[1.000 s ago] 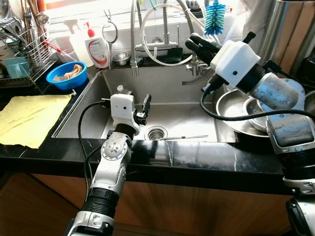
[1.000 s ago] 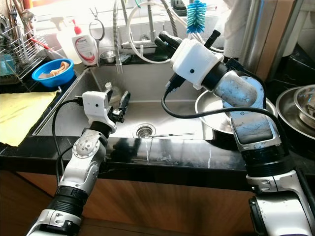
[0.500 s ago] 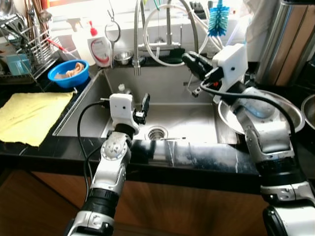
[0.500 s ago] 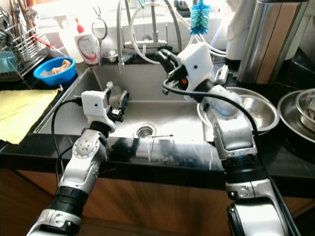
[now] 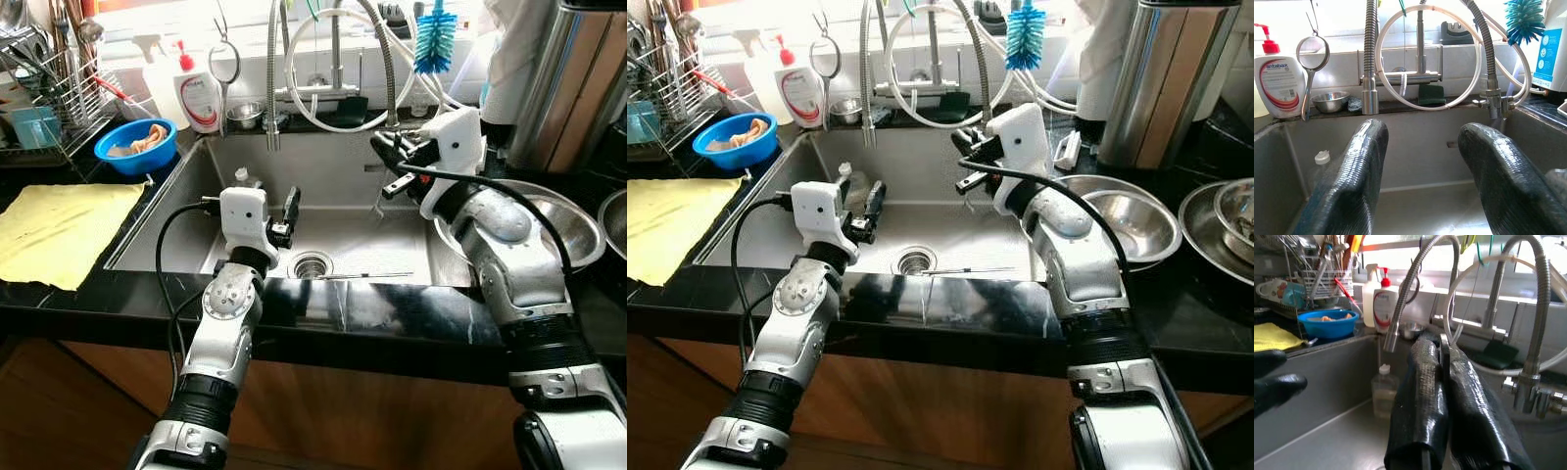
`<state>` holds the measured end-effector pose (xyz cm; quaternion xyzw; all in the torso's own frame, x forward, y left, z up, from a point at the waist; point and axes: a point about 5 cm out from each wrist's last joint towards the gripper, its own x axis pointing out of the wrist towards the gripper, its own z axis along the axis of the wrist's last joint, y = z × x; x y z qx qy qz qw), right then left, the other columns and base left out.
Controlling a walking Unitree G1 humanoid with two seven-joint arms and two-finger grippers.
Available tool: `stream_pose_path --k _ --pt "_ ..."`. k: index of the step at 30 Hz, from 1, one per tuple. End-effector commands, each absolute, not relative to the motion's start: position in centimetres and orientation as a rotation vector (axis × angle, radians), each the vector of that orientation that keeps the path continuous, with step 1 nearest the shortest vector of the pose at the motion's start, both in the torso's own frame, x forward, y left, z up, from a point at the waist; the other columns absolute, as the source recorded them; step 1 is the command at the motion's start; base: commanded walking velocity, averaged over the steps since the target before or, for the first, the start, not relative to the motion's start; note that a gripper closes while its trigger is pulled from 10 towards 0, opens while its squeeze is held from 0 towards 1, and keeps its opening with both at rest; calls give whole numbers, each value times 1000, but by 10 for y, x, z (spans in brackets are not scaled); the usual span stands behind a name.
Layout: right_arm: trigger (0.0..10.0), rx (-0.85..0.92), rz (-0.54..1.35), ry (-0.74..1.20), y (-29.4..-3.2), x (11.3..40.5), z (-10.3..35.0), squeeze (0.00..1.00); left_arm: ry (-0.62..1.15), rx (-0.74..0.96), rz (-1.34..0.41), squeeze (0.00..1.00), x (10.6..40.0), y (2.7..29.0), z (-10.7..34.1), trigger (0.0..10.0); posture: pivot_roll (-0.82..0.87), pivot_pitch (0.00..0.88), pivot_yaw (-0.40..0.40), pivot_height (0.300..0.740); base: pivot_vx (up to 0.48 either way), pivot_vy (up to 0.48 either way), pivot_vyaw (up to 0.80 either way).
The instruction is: Kitchen organization
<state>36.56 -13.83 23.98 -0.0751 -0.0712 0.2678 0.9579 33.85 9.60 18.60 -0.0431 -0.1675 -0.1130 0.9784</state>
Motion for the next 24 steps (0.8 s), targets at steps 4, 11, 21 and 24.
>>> stream_pose_path --k 4,11,21,24 --pt "10000 -136 509 -26 -140 369 220 0 -341 -82 -220 0 337 100 185 10000 -191 0 113 740 0 0 0" --pt "10000 -154 504 24 -142 370 213 0 -342 -85 -221 0 337 100 185 10000 -194 0 111 740 0 0 0" --pt "10000 -203 513 86 -142 368 200 988 -339 -87 -223 0 335 99 184 10000 -193 0 110 740 0 0 0" --pt "10000 -202 504 90 -142 368 199 949 -337 -87 -224 0 335 99 183 10000 -193 0 110 740 0 0 0"
